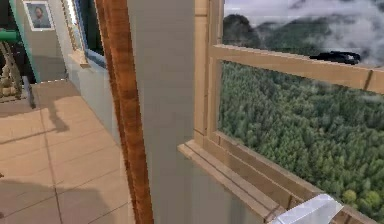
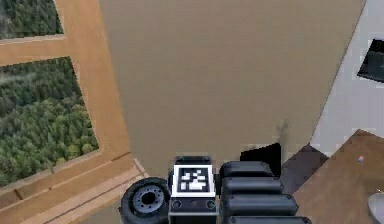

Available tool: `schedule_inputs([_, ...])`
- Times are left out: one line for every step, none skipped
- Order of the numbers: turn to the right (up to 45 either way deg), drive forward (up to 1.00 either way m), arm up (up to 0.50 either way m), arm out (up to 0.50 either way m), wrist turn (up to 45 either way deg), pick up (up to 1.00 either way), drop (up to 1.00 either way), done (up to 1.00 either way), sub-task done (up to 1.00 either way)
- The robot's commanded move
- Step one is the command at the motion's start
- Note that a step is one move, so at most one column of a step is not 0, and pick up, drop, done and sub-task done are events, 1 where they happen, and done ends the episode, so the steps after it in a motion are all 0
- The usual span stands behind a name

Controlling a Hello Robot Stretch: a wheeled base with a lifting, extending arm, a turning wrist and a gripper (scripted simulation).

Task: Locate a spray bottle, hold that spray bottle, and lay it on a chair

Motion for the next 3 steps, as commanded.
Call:
schedule_inputs([45.0,0.0,0.0,0.0,0.0,0.0,0.0,0.0,0.0])
schedule_inputs([39.0,0.0,0.0,0.0,0.0,0.0,0.0,0.0,0.0])
schedule_inputs([-45.0,0.0,0.0,0.0,0.0,0.0,0.0,0.0,0.0])
